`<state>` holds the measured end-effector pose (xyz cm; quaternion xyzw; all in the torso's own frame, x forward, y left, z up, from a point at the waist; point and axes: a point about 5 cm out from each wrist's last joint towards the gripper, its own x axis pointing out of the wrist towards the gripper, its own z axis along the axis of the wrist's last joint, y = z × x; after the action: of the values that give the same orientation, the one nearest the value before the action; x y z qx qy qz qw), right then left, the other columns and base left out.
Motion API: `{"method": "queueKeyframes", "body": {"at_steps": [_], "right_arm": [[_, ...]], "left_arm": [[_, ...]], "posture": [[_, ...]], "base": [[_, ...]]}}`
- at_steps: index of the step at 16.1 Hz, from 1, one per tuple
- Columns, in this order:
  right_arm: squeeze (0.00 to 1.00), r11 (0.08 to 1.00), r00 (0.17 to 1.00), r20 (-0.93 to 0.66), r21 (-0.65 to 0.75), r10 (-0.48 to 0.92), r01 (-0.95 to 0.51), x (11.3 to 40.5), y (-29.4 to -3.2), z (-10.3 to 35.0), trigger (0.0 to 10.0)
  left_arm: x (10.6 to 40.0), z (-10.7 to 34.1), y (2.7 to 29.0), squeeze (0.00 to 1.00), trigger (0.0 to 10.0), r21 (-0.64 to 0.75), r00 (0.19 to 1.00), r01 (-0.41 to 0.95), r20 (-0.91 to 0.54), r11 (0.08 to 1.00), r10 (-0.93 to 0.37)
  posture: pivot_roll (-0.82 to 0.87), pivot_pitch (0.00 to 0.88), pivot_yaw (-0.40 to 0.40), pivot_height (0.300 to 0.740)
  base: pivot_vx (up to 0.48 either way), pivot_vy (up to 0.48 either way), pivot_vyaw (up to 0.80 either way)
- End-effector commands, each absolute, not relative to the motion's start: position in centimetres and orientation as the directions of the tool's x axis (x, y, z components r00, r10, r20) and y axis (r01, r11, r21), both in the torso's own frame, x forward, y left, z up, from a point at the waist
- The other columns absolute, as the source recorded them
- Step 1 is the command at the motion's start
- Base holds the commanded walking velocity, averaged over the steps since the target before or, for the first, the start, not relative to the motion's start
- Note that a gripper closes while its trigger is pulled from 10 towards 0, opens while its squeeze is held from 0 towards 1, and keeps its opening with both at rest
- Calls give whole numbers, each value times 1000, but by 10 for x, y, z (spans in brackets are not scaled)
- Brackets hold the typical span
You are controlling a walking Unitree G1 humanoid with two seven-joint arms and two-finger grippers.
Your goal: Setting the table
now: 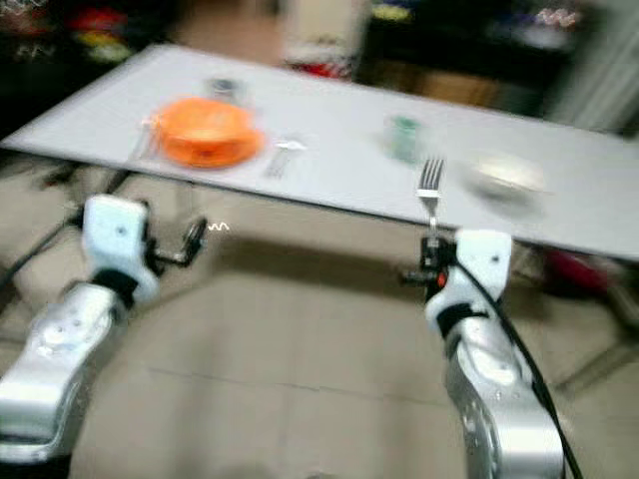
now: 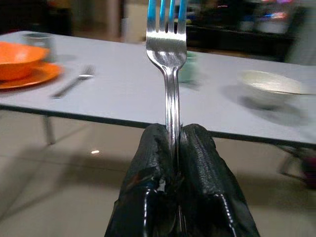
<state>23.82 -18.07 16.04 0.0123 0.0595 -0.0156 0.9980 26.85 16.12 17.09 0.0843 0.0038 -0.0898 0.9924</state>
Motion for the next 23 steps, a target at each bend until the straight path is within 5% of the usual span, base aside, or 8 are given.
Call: {"method": "queueKeyframes", "body": {"at_steps": [1, 8, 23], "right_arm": [[0, 998, 992, -111, 7, -56, 58, 238, -186, 163, 10000], [0, 998, 992, -108, 9, -62, 63, 240, -186, 164, 10000], [0, 1000, 995, -101, 0, -11, 11, 243, -180, 164, 10000]], "left_arm": [[269, 172, 154, 0, 10000, 160, 977, 210, -14, 964, -211], [270, 172, 155, 0, 10000, 158, 975, 220, -15, 963, -220], [267, 170, 156, 0, 10000, 161, 974, 227, -16, 960, -227]], "posture": [[24, 0, -103, 740], [25, 0, -100, 740], [35, 0, -109, 740]], "base": [[270, 0, -800], [286, 0, -747], [313, 0, 0]]}}
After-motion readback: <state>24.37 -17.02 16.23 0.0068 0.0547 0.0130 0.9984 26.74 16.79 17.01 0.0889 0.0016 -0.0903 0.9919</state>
